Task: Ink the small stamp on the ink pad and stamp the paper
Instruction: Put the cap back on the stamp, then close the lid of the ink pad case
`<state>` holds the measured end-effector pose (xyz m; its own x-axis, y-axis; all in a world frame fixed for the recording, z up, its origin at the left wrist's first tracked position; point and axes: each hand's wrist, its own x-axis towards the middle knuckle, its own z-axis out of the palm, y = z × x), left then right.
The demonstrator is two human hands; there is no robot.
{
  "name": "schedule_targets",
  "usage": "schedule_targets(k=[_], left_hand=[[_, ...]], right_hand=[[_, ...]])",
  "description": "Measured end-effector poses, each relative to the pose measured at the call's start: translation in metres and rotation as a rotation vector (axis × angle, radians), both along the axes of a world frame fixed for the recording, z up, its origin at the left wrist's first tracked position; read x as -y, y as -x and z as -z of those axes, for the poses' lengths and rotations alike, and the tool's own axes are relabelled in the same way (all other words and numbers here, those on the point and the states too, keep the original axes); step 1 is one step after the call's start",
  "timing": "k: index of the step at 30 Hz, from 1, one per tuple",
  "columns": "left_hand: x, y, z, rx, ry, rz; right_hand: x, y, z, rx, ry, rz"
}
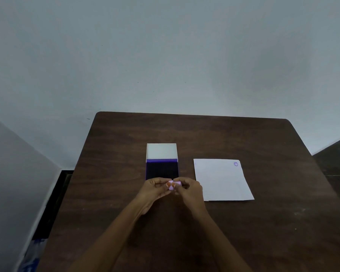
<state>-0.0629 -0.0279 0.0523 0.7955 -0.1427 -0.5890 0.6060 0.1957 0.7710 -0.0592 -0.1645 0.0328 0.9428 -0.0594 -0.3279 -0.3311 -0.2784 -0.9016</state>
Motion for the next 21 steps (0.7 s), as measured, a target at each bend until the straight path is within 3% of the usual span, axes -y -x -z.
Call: schedule_targets(k=[3, 8, 16, 18, 21], left_hand=[[-0.002, -0.001, 0.004, 0.021, -0.125, 0.099], [-0.011, -0.015, 0.012, 0.017, -0.596, 0.236], [-0.037, -0.048, 0.013, 0.145, -0.847, -0.021], [-0.041, -0.057, 0.013, 0.173, -0.896, -0.078], [-0.045, -0.071, 0.013, 0.177, -0.904, -0.135]], right_hand=[[-0.002, 0.0, 0.004, 0.003, 0.069, -0.049], [-0.008, 0.001, 0.01, 0.133, 0.301, -0.223], [-0.008, -0.002, 0.015, 0.072, 0.406, -0.463], [-0.002, -0.008, 0.012, 0.095, 0.399, -0.416], [0.002, -0.028, 0.005, 0.092, 0.266, -0.112]])
